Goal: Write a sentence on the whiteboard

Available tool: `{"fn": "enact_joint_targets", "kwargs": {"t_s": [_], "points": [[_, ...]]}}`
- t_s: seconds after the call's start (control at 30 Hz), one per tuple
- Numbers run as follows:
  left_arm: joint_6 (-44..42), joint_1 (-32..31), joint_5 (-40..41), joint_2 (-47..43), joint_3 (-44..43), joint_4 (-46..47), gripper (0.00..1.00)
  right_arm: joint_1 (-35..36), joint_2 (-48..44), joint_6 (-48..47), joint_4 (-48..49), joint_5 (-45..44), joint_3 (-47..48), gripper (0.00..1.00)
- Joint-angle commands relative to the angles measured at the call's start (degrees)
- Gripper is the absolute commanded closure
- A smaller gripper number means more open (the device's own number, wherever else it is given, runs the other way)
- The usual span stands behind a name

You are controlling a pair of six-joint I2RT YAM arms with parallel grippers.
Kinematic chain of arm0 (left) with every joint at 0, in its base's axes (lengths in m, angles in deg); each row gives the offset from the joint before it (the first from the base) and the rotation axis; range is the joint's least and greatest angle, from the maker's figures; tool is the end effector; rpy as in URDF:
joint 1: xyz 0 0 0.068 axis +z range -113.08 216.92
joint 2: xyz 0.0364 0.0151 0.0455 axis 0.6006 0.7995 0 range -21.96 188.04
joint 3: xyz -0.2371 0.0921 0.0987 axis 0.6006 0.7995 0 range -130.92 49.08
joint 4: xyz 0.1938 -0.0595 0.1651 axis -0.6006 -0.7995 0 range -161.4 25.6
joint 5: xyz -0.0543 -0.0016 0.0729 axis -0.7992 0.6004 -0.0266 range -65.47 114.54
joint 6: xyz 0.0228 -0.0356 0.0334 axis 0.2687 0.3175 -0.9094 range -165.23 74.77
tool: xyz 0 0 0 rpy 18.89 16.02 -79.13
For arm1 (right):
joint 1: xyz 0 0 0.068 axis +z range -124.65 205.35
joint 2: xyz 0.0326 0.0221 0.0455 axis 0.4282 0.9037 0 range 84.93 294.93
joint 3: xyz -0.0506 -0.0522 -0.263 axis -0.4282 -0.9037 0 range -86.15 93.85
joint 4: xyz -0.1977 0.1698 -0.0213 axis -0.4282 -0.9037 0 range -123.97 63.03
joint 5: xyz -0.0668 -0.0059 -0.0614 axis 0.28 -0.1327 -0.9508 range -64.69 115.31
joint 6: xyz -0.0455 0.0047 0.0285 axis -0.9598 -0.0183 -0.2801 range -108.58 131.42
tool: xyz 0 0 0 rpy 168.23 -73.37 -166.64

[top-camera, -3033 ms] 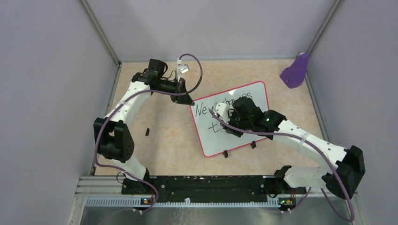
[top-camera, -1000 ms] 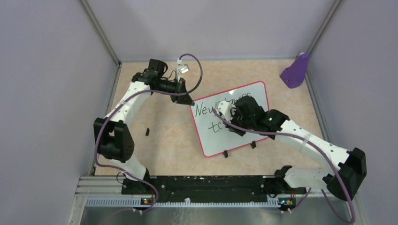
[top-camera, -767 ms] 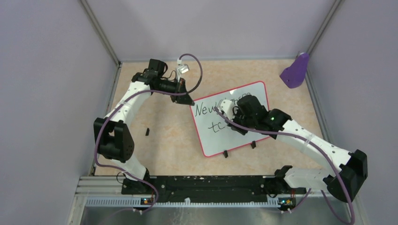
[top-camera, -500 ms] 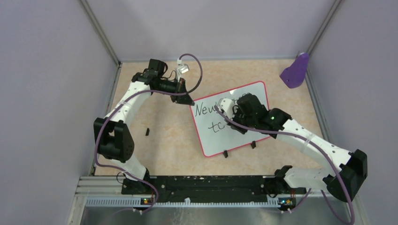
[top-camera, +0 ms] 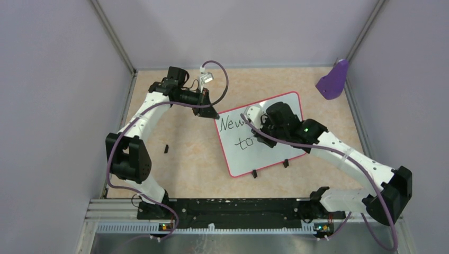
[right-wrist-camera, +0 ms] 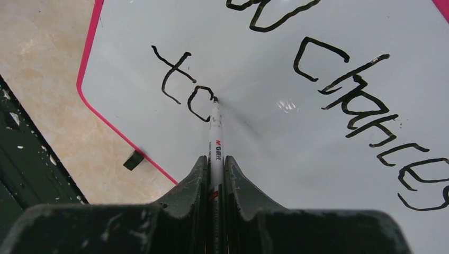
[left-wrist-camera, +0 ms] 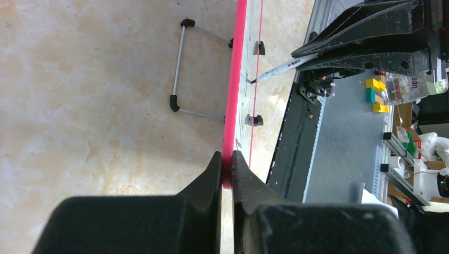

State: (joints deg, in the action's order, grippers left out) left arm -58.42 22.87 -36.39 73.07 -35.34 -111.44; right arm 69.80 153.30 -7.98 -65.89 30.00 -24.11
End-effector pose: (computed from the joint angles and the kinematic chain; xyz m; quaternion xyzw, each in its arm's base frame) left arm 0.3261 -0.1135 0.3133 0.3322 0.7713 -0.4887 0.2365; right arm 0.1764 0.1771 0.3138 -0.5018 0.7760 0.1194 0.3631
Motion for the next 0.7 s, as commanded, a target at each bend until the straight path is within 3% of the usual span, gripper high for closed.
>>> {"fn": "enact_joint_targets", "kwargs": {"t_s": [0.0,0.3,0.67], "points": [[-1.0,-1.3,1.1,0.3,0.6,-1.5,1.00,0.2,1.0,0.6,2.6,0.4,2.9,1.00],[-1.1,-1.3,1.1,0.5,0.7,-1.4,1.00,0.9,-1.9,0.6,1.0,7.4,2.4,1.00],[-1.0,-1.3,1.1,0.4,0.6,-1.4,1.00,-5.1,-6.6,0.1,-3.3,12.6,0.5,1.00]]}}
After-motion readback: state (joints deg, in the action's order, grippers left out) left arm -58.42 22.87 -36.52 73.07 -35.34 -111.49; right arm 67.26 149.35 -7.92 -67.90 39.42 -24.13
